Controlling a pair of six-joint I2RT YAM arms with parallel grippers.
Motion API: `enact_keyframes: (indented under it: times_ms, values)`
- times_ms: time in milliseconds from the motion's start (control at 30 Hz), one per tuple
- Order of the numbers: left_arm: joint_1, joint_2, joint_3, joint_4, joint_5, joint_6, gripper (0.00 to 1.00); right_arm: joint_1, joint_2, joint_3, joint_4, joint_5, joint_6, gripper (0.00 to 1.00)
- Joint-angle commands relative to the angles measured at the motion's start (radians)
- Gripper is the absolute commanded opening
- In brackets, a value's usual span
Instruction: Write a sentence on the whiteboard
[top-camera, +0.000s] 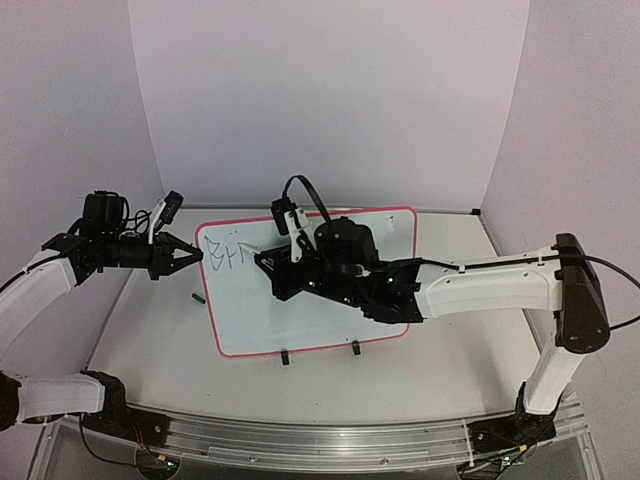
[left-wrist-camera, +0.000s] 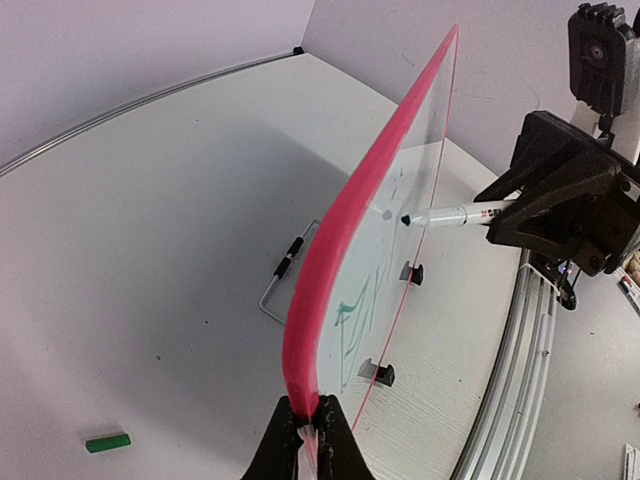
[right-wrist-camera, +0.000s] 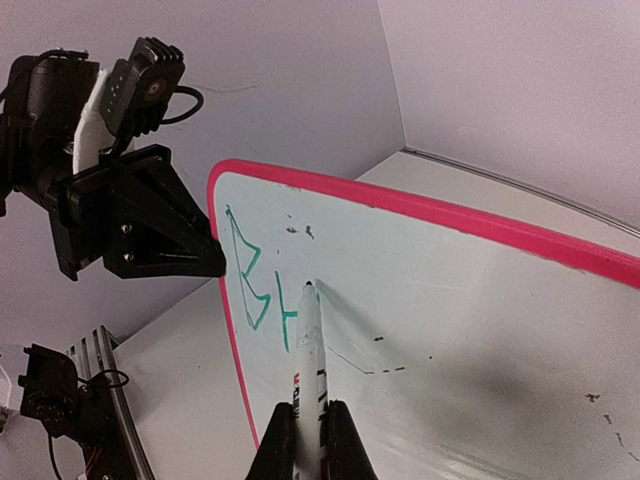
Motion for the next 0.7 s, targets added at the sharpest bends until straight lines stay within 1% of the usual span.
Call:
enact_keyframes:
  times_ms: [0, 233, 400, 533, 667]
  values:
    - [-0.003, -0.001, -0.006, -0.027, -0.034, 0.028, 0.00, 0.003, 0.018, 0.049, 0.015, 0.013, -0.013, 0.00]
    - [-0.002, -0.001, -0.006, -0.027, -0.034, 0.027, 0.00, 0.003, 0.020, 0.045, 0.013, 0.038, -0.011, 0.00]
    - [-0.003, -0.001, -0.006, -0.027, -0.034, 0.027, 0.00, 0.003, 0.007, 0.032, 0.016, 0.020, -0.014, 0.00]
    - [-0.003, 0.000, -0.006, -0.027, -0.034, 0.027, 0.00, 0.003, -0.045, -0.029, 0.088, -0.046, -0.025, 0.00]
    - [-0.002, 0.000, -0.006, -0.027, -0.032, 0.028, 0.00, 0.003, -0.113, -0.094, 0.108, -0.049, -0.013, 0.00]
